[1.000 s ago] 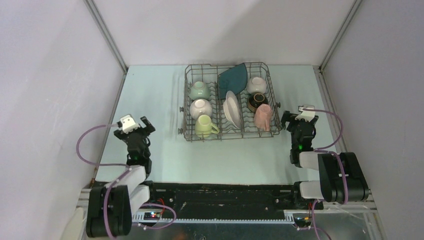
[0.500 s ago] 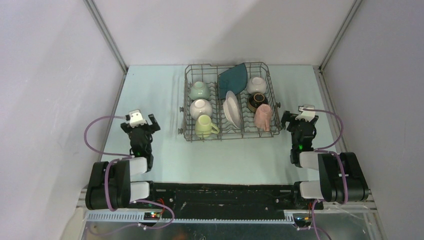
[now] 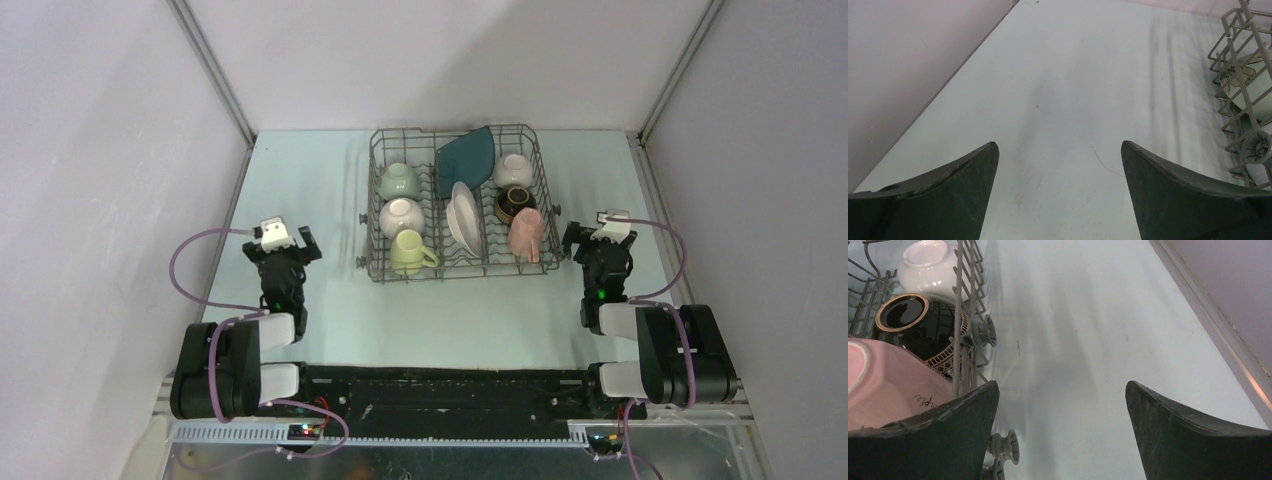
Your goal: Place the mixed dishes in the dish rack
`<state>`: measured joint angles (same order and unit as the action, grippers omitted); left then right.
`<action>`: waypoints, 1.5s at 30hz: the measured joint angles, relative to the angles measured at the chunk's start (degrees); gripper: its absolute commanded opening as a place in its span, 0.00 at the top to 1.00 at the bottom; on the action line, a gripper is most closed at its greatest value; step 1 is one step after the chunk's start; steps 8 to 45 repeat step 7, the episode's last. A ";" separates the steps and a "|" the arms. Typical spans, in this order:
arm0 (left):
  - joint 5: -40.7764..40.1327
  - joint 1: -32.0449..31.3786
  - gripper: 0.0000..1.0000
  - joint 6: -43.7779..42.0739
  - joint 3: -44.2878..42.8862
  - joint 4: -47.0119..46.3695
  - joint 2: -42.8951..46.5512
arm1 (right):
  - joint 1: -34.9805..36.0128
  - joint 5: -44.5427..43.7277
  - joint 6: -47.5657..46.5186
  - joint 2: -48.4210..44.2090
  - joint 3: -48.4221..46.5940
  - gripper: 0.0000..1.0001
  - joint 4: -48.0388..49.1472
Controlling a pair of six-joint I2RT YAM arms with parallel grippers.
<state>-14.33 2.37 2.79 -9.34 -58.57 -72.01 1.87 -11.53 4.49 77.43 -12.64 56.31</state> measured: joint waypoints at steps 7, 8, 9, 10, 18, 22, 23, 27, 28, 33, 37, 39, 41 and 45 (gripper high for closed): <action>0.00 0.00 0.00 -0.26 0.00 0.00 0.00 | 0.00 0.02 0.00 0.00 0.00 0.00 0.00; 0.00 0.00 0.00 -0.26 0.00 0.00 0.00 | 0.00 0.02 0.00 0.00 0.00 0.00 0.00; 0.00 0.00 0.00 -0.26 0.00 0.00 0.00 | 0.00 0.02 0.00 0.00 0.00 0.00 0.00; 0.00 0.00 0.00 -0.26 0.00 0.00 0.00 | 0.00 0.02 0.00 0.00 0.00 0.00 0.00; 0.00 0.00 0.00 -0.26 0.00 0.00 0.00 | 0.00 0.02 0.00 0.00 0.00 0.00 0.00; 0.00 0.00 0.00 -0.26 0.00 0.00 0.00 | 0.00 0.02 0.00 0.00 0.00 0.00 0.00; 0.00 0.00 0.00 -0.26 0.00 0.00 0.00 | 0.00 0.02 0.00 0.00 0.00 0.00 0.00; 0.00 0.00 0.00 -0.26 0.00 0.00 0.00 | 0.00 0.02 0.00 0.00 0.00 0.00 0.00; 0.00 0.00 0.00 -0.26 0.00 0.00 0.00 | 0.00 0.02 0.00 0.00 0.00 0.00 0.00; 0.00 0.00 0.00 -0.26 0.00 0.00 0.00 | 0.00 0.02 0.00 0.00 0.00 0.00 0.00; 0.00 0.00 0.00 -0.26 0.00 0.00 0.00 | 0.00 0.02 0.00 0.00 0.00 0.00 0.00; 0.00 0.00 0.00 -0.26 0.00 0.00 0.00 | 0.00 0.02 0.00 0.00 0.00 0.00 0.00; 0.00 0.00 0.00 -0.26 0.00 0.00 0.00 | 0.00 0.02 0.00 0.00 0.00 0.00 0.00; 0.00 0.00 0.00 -0.26 0.00 0.00 0.00 | 0.00 0.02 0.00 0.00 0.00 0.00 0.00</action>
